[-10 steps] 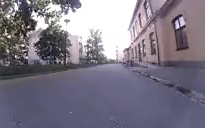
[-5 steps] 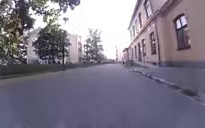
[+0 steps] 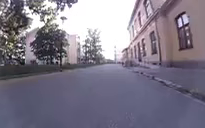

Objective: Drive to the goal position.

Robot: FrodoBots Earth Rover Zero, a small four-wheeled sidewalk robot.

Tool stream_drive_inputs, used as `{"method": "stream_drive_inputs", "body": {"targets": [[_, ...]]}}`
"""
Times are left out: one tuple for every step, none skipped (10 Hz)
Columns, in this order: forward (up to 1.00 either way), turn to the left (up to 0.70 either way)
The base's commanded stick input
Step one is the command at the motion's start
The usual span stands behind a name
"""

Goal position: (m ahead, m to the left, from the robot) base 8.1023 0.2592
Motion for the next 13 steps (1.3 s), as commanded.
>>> {"method": "stream_drive_inputs", "body": {"targets": [[0.70,0.00],[0.70,0.00],[0.70,0.00],[0.70,0.00],[0.70,0.00],[0.70,0.00],[0.70,0.00],[0.70,0.00],[0.70,0.00],[0.70,0.00],[0.70,0.00],[0.70,0.00],[0.70,0.00]]}}
